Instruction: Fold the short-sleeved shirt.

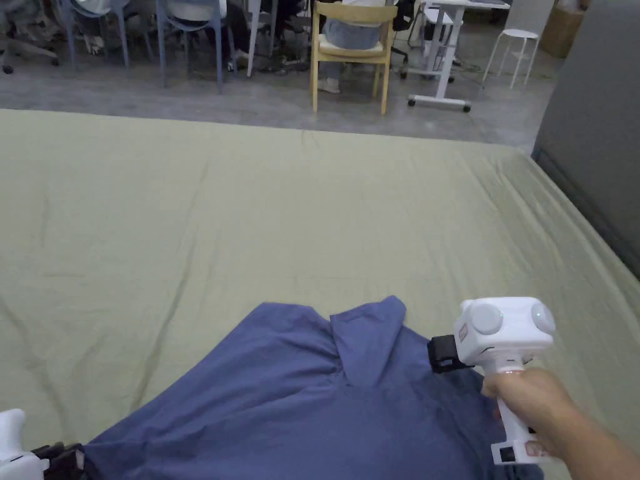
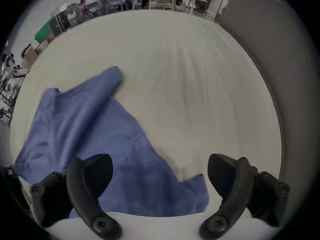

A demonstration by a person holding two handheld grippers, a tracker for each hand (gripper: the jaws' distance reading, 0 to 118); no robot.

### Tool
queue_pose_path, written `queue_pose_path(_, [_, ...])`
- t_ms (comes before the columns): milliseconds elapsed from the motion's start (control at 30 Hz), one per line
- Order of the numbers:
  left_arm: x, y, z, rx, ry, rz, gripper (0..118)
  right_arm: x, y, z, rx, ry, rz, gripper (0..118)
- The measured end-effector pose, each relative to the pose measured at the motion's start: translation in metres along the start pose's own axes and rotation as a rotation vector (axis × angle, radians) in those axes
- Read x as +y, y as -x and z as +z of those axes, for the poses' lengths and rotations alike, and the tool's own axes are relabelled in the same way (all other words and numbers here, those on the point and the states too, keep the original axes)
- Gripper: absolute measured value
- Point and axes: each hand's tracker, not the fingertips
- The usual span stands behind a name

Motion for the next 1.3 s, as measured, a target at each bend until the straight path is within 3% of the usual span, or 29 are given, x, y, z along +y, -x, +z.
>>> queue_pose_path(67, [0.000, -0.003, 0.001, 0.011, -0.006, -0.012, 0, -0.006, 0.003, -0.014, -0.022, 0.052, 0.012, 79])
queue_pose_path(100, [0.000, -0.004, 0.001, 0.015, -0.003, -0.015, 0, -0.009, 0.000, -0.015, 0.031, 0.045, 0.006, 78])
queue_pose_path(133, [0.000, -0.004, 0.000, 0.016, -0.003, -0.019, 0, -0.013, -0.001, -0.003, 0.002, -0.013, -0.016, 69])
queue_pose_path(200, [0.000, -0.003, 0.001, 0.027, -0.005, -0.021, 0, -0.015, -0.003, 0.015, 0.039, -0.100, -0.040, 3])
queue_pose_path(233, [0.000, -0.002, 0.001, 0.034, -0.004, -0.017, 0, -0.017, -0.001, 0.029, -0.019, -0.143, 0.018, 3])
queue_pose_path(267, [0.000, -0.001, 0.002, 0.038, -0.003, -0.009, 0, -0.018, 0.003, 0.045, -0.026, -0.199, 0.009, 3])
queue_pose_path(333, [0.000, 0.000, 0.003, 0.037, -0.006, 0.004, 0, -0.020, 0.002, 0.075, 0.131, -0.250, 0.055, 3])
queue_pose_path(433, [0.008, 0.000, 0.010, 0.030, -0.034, 0.026, 0, -0.040, 0.006, 0.141, 0.037, -0.439, 0.199, 3])
queue_pose_path(600, [0.061, -0.008, 0.031, 0.004, -0.147, 0.010, 0, -0.057, -0.010, 0.279, -0.018, -0.691, 0.233, 3])
queue_pose_path(667, [0.096, -0.009, 0.042, -0.056, -0.200, 0.041, 0, -0.053, -0.022, 0.330, -0.045, -0.757, 0.214, 3])
queue_pose_path(800, [0.171, -0.021, 0.067, -0.079, -0.316, 0.021, 0, -0.033, -0.049, 0.405, -0.016, -0.842, 0.081, 3])
queue_pose_path(967, [0.277, -0.060, 0.113, -0.072, -0.486, -0.067, 0, 0.013, -0.045, 0.471, -0.121, -0.945, 0.132, 3])
queue_pose_path(1033, [0.315, -0.068, 0.127, -0.084, -0.514, -0.051, 0, 0.034, -0.043, 0.494, -0.133, -0.955, 0.122, 3])
queue_pose_path(1100, [0.353, -0.072, 0.142, -0.053, -0.528, -0.044, 0, 0.055, -0.042, 0.510, -0.212, -0.977, 0.115, 3])
queue_pose_path(1200, [0.404, -0.075, 0.166, 0.034, -0.607, -0.110, 0, 0.084, -0.046, 0.531, -0.232, -0.972, 0.093, 3])
queue_pose_path(1300, [0.439, -0.077, 0.191, 0.021, -0.633, -0.066, 0, 0.114, -0.044, 0.544, -0.236, -0.946, 0.093, 3])
